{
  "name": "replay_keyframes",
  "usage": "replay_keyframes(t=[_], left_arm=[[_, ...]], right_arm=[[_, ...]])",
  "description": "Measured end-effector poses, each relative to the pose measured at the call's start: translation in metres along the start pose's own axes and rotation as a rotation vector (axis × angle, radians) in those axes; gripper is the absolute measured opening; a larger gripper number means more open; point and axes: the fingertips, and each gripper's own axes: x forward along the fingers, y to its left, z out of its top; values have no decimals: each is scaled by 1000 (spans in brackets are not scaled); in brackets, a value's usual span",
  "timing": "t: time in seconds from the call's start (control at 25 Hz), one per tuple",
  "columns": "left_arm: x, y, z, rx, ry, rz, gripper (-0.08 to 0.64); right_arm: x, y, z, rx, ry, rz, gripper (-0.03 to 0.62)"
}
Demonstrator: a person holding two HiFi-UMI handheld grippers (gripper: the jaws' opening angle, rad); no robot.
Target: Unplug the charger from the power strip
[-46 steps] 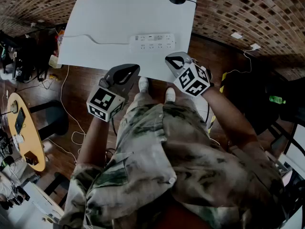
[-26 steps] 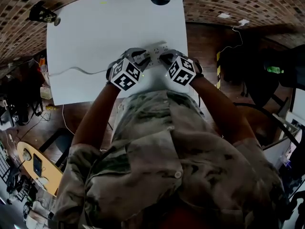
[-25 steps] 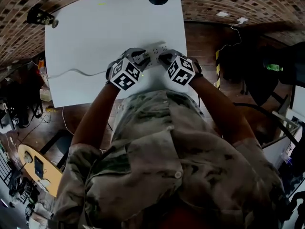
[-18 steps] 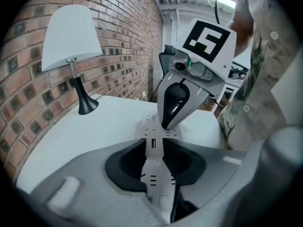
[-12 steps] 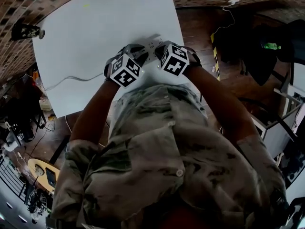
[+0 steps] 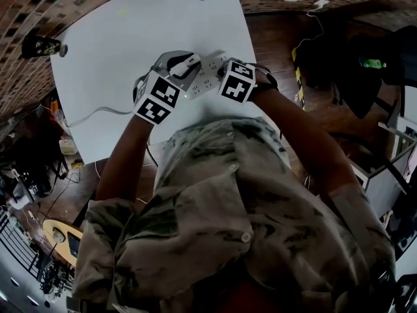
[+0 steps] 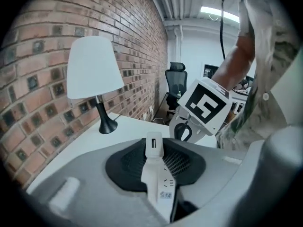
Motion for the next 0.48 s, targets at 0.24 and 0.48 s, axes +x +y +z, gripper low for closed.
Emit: replay_keyframes(t=[0.24, 0.48], left_arm=[[-39, 9, -8, -62, -27, 65, 107], [-67, 4, -4, -183, -60, 203, 107]], right_arm=[[0, 0, -2, -52, -16, -21, -2], [-13, -4, -7, -109, -139, -54, 2]])
